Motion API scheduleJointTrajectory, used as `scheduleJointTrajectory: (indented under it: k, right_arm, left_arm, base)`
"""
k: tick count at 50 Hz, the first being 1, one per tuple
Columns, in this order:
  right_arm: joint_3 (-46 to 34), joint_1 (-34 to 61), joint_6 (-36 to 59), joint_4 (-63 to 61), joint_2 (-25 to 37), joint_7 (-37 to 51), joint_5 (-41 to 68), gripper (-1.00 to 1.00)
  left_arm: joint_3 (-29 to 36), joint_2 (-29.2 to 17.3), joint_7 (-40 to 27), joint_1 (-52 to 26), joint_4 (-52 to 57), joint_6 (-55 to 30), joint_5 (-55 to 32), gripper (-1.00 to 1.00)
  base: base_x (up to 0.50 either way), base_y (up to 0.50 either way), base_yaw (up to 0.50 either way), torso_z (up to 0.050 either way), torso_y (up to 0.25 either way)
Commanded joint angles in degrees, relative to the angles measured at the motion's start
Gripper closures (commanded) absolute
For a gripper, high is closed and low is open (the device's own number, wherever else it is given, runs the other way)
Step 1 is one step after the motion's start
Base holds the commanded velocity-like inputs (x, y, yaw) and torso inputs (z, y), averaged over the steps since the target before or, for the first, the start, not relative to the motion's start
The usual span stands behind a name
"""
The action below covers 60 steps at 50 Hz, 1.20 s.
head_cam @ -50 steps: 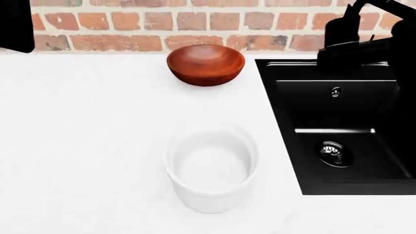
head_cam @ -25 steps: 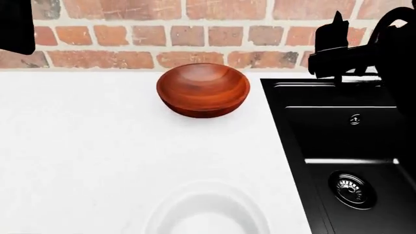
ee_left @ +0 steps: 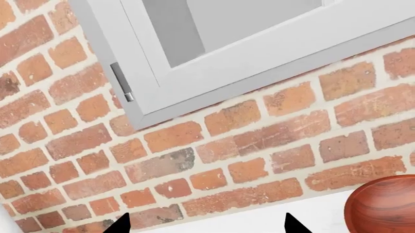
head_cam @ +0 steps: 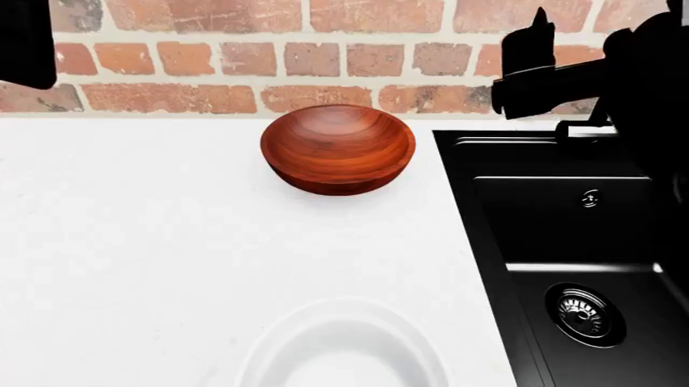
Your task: Stack the bowls in the sink.
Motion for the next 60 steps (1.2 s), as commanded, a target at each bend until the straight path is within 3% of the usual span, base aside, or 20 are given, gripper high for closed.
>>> scheduleJointTrajectory:
  k: [1,13,31,42,60]
  right_arm:
    - [-1.3,4.46,0.42,5.83,-7.85,0.91,0.25,-1.0]
    - [-4.79,13.91,4.63,28.12,-21.17,-3.9,3.65,-1.0]
    - [-10.06,11.91,-0.9,59.9,-36.32,-21.3,-3.77,-1.0]
    - [-11.84,9.41,-3.67,72.56,-41.2,-27.62,-6.04,-1.0]
    - [-13.24,4.22,-7.84,80.87,-43.43,-28.11,-8.21,-1.0]
  left_arm:
    - [0.23,-0.46,0.7,0.1,0.61,0.83,-0.04,-1.0]
    - [0.36,-0.81,1.43,0.17,1.04,1.47,0.18,-1.0]
    - [0.62,-1.41,2.97,0.53,1.35,1.52,1.03,-1.0]
    - [0.47,-1.89,3.83,1.04,1.74,1.94,1.73,-1.0]
    - [0.78,-2.31,4.7,1.83,2.33,2.49,2.59,-1.0]
  base:
    - [0.0,0.0,0.0,0.0,0.0]
    - [0.0,0.0,0.0,0.0,0.0]
    - [0.0,0.0,0.0,0.0,0.0]
    - [0.0,0.0,0.0,0.0,0.0]
    - [0.0,0.0,0.0,0.0,0.0]
